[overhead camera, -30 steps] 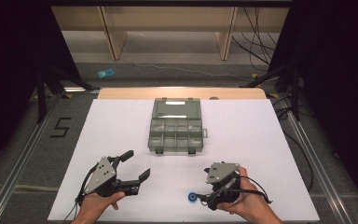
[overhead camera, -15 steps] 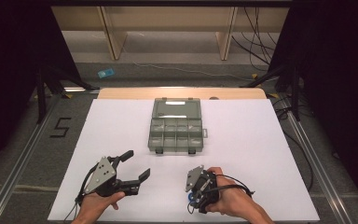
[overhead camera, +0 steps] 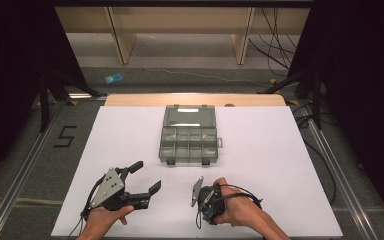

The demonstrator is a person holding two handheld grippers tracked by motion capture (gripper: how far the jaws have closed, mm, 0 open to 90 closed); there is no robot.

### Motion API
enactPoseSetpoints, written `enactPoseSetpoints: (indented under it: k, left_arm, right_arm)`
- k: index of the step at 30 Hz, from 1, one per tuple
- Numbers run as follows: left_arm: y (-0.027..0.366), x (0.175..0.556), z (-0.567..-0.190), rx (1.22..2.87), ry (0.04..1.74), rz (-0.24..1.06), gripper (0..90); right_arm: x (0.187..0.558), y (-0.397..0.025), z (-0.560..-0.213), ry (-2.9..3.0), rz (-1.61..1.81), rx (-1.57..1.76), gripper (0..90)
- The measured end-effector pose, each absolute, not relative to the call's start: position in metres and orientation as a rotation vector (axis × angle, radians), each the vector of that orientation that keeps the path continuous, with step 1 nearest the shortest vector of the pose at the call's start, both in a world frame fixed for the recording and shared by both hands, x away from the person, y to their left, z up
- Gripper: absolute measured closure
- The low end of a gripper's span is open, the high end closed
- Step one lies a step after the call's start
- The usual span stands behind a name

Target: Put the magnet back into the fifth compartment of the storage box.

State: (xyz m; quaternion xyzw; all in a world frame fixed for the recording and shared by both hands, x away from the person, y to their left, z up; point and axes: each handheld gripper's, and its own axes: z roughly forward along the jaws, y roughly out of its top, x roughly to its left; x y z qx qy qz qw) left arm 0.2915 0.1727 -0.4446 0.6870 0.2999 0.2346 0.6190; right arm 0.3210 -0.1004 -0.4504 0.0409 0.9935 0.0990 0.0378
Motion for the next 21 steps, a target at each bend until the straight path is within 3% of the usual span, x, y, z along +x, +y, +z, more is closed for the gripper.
enactPoseSetpoints:
  k: [12, 21]
  left_arm:
    - [0.173, 0.292, -0.445, 1.584, 0.690, 0.540, 16.0]
    - [0.173, 0.292, -0.444, 1.586, 0.688, 0.543, 15.9]
  right_arm:
    - [0.329, -0.099, -0.457, 3.091, 0.278, 0.142, 61.2]
    - [0.333, -0.098, -0.450, 3.064, 0.311, 0.137, 62.1]
